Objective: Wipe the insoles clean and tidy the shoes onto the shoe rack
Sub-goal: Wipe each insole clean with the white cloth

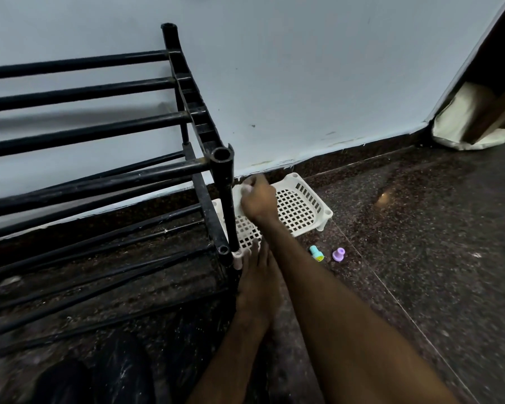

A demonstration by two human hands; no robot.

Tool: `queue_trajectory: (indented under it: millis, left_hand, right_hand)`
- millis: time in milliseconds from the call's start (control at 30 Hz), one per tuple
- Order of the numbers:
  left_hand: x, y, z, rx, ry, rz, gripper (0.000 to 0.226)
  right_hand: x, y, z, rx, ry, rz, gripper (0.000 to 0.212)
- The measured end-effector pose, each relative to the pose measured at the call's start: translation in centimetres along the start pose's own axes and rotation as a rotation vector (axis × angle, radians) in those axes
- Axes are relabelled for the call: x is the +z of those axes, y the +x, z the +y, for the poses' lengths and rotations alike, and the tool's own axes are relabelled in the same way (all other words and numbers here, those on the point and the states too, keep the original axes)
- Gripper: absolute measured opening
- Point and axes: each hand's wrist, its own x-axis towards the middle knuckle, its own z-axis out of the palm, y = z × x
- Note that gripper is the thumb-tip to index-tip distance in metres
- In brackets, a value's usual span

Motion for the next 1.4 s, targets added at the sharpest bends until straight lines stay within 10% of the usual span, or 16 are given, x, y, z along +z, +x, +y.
queue_trajectory:
  millis: [167,567,867,1133,1400]
  left_hand:
    - [-6.2,-3.3,-0.6,0.0,-0.425,-0.045,0.053]
    - [-10.9,-13.5,-6.1,-0.566,-0.427,-0.241,0.02]
    - [-8.1,-14.3,-3.5,-0.736,-0.437,-0.575,0.027]
    - [-6.9,-14.9,-3.4,-1.053,-1.073,-0.423,0.039]
    - [-13.9,-14.3,-2.7,-0.839,-1.354,-0.202,0.027]
  right_hand:
    - [-4.8,-3.4,1.6,0.221,0.601,0.037,0.024]
    - [-4.4,-24.9,13.6,0.661,0.74,-0.071,0.025]
    - [-3.7,-26.4,14.3,0.528,0.083,-0.192,0.022]
    - [-3.8,-27.2,13.9,0.553,0.291,-0.165,0.013]
    - [-8.5,-28.5,10.0,0.375,0.536,-0.175,0.024]
